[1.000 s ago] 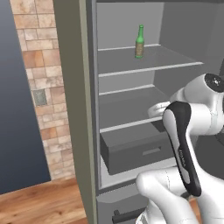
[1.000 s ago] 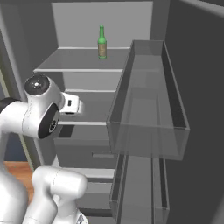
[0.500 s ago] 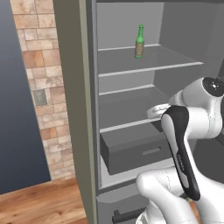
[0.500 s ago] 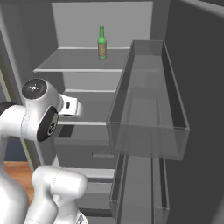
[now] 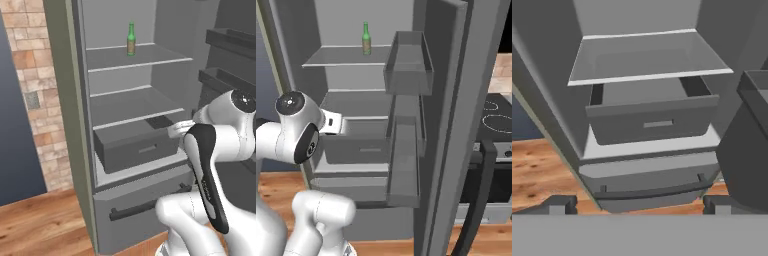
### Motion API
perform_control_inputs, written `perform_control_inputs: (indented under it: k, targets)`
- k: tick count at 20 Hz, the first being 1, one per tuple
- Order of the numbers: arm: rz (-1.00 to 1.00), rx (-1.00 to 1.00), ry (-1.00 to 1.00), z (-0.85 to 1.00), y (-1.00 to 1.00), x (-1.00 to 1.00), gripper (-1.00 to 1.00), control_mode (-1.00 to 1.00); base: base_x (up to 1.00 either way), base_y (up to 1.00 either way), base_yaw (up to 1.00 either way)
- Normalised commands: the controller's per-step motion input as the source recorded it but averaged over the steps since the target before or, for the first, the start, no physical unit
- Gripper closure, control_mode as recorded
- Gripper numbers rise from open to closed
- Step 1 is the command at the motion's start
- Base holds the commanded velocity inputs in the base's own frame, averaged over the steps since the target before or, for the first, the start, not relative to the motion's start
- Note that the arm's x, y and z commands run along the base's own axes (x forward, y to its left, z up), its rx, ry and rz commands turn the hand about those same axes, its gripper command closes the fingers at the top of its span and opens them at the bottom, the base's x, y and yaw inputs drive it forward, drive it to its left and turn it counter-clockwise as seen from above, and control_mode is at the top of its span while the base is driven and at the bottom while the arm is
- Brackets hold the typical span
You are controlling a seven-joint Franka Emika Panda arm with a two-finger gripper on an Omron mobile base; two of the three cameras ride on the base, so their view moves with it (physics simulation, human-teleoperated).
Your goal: Place the beer on the top shelf of the fridge to keep it out of children's reach, and place the lemon and squash on lower shelves for easy access.
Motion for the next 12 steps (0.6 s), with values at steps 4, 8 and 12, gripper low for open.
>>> perform_control_inputs:
  k: [4, 8, 12]
  targets:
    - [0.0, 0.0, 0.0, 0.0, 0.0, 0.0, -1.0, 1.0, -1.0, 0.01, -0.27]
    - [0.0, 0.0, 0.0, 0.0, 0.0, 0.0, -1.0, 1.0, -1.0, 0.14, -0.32]
    - [0.0, 0.0, 0.0, 0.0, 0.0, 0.0, -1.0, 1.0, -1.0, 0.28, -0.36]
